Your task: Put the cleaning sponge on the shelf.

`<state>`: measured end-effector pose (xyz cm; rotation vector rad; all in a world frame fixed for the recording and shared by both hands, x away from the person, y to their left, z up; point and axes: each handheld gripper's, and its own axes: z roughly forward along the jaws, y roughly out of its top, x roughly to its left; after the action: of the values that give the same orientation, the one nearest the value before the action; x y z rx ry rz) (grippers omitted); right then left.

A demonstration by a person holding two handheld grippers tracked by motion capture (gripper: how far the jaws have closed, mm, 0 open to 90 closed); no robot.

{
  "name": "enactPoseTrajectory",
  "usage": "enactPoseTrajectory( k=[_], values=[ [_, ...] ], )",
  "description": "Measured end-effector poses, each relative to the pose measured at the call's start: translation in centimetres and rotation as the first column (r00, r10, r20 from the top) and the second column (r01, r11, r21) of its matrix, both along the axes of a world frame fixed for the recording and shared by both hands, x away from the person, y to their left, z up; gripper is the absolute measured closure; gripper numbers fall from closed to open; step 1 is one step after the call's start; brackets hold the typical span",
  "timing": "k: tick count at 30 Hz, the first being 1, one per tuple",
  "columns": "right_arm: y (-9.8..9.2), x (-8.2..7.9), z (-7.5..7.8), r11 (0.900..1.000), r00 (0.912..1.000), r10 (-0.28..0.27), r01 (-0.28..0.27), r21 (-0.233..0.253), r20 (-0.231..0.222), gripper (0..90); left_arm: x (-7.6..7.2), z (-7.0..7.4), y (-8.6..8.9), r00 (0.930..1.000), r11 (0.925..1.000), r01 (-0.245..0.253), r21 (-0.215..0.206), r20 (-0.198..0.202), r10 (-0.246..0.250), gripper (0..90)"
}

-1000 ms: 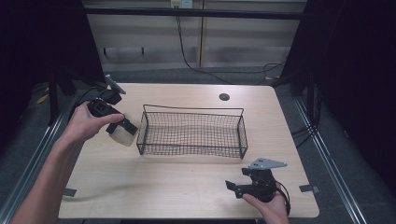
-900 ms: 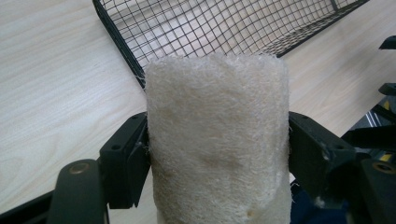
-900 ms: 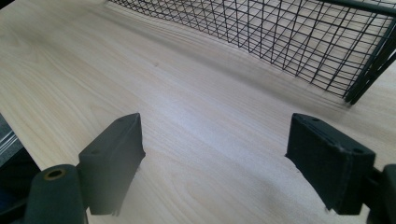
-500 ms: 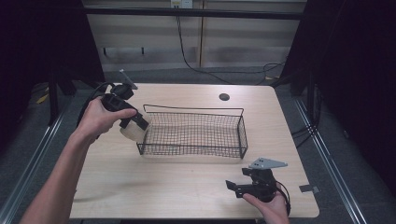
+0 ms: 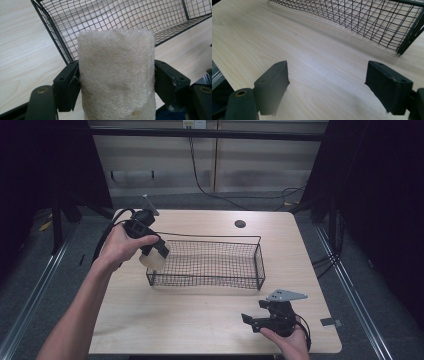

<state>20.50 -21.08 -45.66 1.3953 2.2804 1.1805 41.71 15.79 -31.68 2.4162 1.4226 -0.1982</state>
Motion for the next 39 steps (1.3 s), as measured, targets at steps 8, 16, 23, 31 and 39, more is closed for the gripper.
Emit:
enactPoseTrajectory(
  k=[8,16,23,31,39],
  values=[
    [0.0,-0.1,0.0,1.0,1.0,0.002,-0.002,-0.004,0.0,18.3,0.7,-0.6,-0.8,0.9986,0.9977,-0.051,0.044,-0.008,0.052,27.9],
    [-0.1,0.0,-0.1,1.0,1.0,-0.003,0.003,0.011,-0.006,18.3,1.9,-1.3,-1.6,0.9931,0.9898,-0.115,0.083,-0.012,0.117,27.9],
    [0.0,0.3,-0.4,0.998,0.999,-0.008,0.011,0.054,-0.044,18.3,2.5,-2.5,-2.9,0.9836,0.9737,-0.177,0.144,-0.01,0.18,27.9],
    [-0.2,0.1,-0.3,0.999,0.9994,-0.008,0.01,0.048,-0.033,18.5,2.2,-3.5,-4.0,0.9817,0.9643,-0.189,0.185,0.014,0.19,27.9],
    [-0.1,0.1,-0.2,0.999,0.9994,-0.01,0.011,0.037,-0.033,18.9,2.6,-4.7,-4.6,0.9816,0.9539,-0.187,0.235,0.009,0.191,27.9]
  ],
)
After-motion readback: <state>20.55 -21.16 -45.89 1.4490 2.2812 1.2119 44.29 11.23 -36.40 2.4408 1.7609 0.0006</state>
